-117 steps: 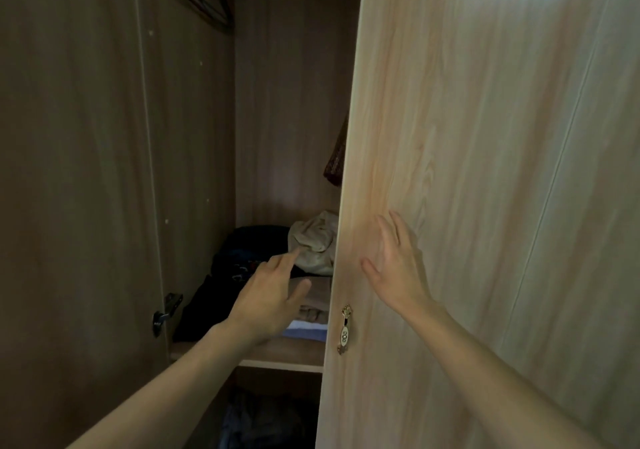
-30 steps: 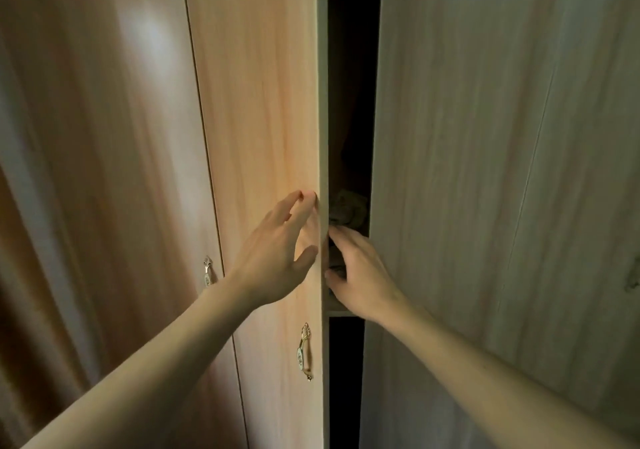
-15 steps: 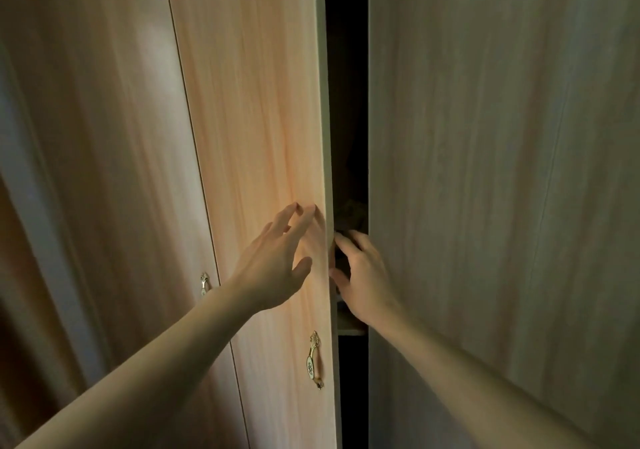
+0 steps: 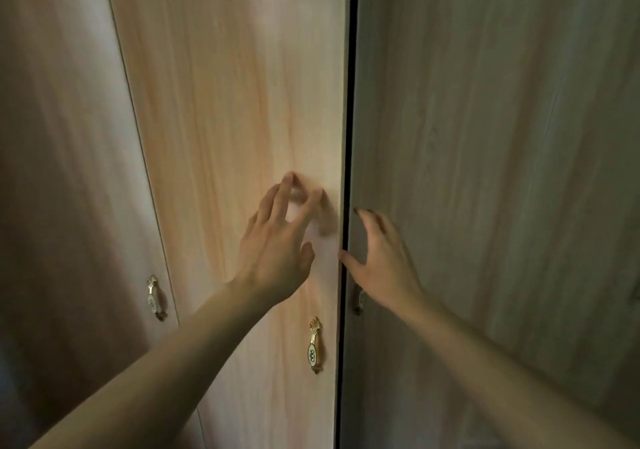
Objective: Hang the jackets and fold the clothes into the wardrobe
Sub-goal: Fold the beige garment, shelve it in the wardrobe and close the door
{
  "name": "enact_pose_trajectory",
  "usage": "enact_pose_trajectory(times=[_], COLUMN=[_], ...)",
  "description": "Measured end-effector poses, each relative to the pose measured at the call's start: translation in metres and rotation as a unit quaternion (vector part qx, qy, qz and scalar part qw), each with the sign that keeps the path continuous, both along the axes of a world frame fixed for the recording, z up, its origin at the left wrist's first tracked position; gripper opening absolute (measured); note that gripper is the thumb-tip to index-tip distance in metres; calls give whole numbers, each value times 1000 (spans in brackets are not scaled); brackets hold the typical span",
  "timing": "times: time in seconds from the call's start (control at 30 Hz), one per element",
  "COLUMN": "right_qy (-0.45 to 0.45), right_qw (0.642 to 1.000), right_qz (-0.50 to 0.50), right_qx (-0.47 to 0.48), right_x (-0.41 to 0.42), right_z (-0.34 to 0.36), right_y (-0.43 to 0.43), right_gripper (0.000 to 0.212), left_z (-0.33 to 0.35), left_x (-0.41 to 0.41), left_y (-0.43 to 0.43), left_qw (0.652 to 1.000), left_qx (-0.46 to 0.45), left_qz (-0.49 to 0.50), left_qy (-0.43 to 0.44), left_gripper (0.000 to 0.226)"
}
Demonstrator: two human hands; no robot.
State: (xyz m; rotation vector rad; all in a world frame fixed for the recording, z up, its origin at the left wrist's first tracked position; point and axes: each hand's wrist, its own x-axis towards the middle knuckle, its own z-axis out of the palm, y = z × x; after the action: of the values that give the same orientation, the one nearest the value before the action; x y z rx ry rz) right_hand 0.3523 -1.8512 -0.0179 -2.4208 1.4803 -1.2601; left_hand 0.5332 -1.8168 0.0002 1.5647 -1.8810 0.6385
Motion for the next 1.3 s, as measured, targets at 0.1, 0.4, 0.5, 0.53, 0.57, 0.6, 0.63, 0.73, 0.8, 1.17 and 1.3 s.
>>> enact_pose_trajectory(times=[0.1,0.4,0.5,0.53,0.57,0.6,0.63,0.73,0.8,1.17,1.3], right_qy=[33,80,83,86,94,103,108,84,73,106,105], right_qw=[999,990,988,987,986,985,984,989,990,985,983], right_qz=[-26,-117,-127,-133,-138,-139,-135,-118,-116,-117,-120], right_qx=[0,5,-9,-10,-13,-22,-33,-42,-45,-76,-89], right_x=[2,-8,-13,-15,-17,-20,-21,-26,-27,-34,-32], right_z=[-1,7,9,11,14,17,20,28,31,36,38], right_y=[-11,-46,-57,-62,-66,-71,-75,-90,-99,-129,-143], right_gripper=[76,98,108,112,114,116,117,120,125,120,120], left_z=[0,-2,7,10,13,14,15,15,14,12,11], left_x=[7,7,-1,-5,-8,-10,-12,-13,-13,-22,-23], left_y=[-20,-64,-73,-76,-79,-82,-84,-90,-94,-125,-140], left_qw=[999,999,999,999,999,999,999,999,998,995,993], left_qx=[-30,-38,-38,-38,-37,-35,-35,-33,-34,-20,-24], left_qz=[-7,-8,1,4,8,12,18,32,40,95,114], left_qy=[20,5,-7,-8,-8,-8,-9,-17,-19,-26,-29], left_gripper=[86,97,100,102,103,104,106,108,109,117,117])
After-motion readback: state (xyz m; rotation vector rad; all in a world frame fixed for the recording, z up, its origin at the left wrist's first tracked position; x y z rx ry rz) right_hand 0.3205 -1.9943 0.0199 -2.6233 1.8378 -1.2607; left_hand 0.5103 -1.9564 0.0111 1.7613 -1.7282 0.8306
